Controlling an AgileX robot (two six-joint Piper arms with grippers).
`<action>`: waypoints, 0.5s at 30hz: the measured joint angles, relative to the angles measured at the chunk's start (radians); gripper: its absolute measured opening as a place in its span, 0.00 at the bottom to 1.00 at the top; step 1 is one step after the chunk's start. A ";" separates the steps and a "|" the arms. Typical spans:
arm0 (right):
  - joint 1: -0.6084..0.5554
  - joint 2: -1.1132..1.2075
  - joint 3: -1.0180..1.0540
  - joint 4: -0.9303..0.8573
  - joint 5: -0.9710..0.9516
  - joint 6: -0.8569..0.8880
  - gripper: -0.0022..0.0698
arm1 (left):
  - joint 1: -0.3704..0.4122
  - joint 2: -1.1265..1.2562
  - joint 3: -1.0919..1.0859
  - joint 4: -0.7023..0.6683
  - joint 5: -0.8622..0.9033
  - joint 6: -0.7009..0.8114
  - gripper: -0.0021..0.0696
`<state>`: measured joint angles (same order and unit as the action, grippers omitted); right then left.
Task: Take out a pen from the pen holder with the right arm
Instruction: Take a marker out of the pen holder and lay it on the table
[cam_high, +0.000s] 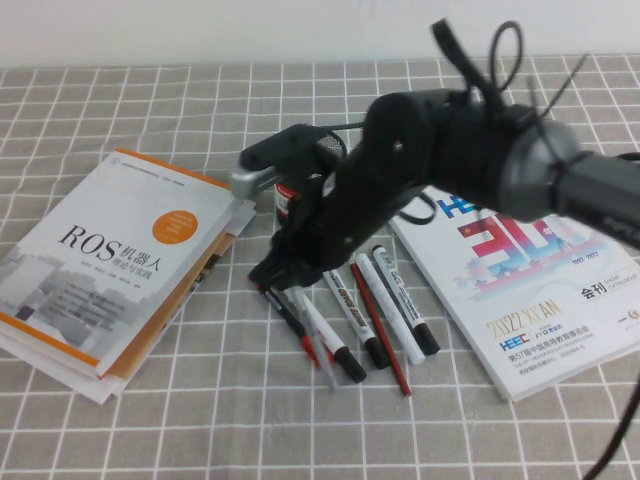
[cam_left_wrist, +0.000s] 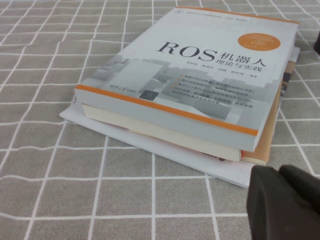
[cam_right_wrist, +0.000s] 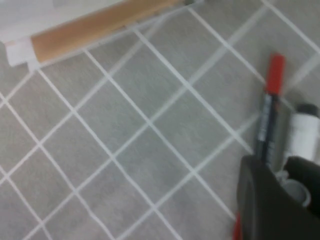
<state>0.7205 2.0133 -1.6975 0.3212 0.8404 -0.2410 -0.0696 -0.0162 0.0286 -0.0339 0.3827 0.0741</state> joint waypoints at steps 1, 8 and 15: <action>0.009 0.017 -0.020 0.003 0.002 -0.006 0.09 | 0.000 0.000 0.000 0.000 0.000 0.000 0.02; 0.038 0.127 -0.148 0.011 0.008 -0.014 0.09 | 0.000 0.000 0.000 0.000 0.000 0.000 0.02; 0.038 0.214 -0.199 0.033 -0.031 -0.014 0.09 | 0.000 0.000 0.000 0.000 0.000 0.000 0.02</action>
<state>0.7581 2.2275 -1.8968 0.3543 0.8094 -0.2554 -0.0696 -0.0162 0.0286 -0.0339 0.3827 0.0741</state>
